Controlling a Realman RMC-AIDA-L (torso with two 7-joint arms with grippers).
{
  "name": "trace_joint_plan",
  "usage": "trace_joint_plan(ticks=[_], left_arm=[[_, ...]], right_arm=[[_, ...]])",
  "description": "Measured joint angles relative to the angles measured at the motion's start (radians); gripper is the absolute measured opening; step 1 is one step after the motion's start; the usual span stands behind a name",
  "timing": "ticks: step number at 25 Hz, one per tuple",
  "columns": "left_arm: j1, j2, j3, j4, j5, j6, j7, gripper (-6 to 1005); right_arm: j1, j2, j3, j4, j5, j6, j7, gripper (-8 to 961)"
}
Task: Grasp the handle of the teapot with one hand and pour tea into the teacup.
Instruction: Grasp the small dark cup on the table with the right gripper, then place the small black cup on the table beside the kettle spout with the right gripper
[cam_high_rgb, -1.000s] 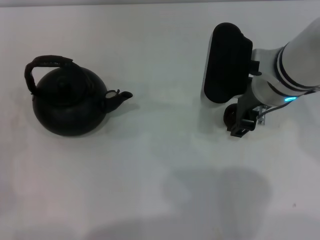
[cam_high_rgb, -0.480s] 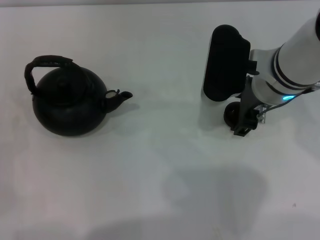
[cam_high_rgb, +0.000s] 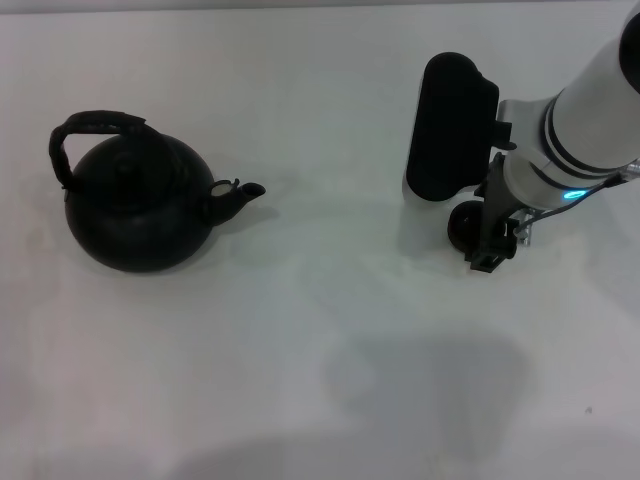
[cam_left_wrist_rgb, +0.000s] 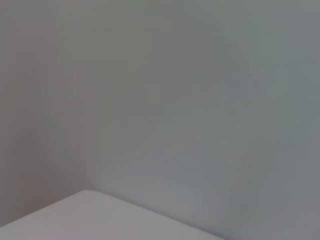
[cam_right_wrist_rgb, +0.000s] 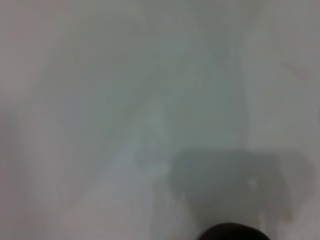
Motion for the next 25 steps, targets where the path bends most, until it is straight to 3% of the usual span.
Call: trace_joint_plan(ticks=[14, 19, 25], left_arm=[[-0.011, 0.0, 0.0, 0.001, 0.0, 0.001, -0.001, 740], [-0.011, 0.0, 0.0, 0.001, -0.003, 0.001, -0.001, 739], [-0.012, 0.0, 0.0, 0.002, -0.004, 0.001, -0.001, 739]], right_arm=[[0.006, 0.0, 0.0, 0.02, 0.007, 0.005, 0.009, 838], [0.007, 0.0, -0.007, 0.02, 0.005, 0.005, 0.01, 723], [0.024, 0.001, -0.01, 0.008, 0.021, 0.007, 0.005, 732]])
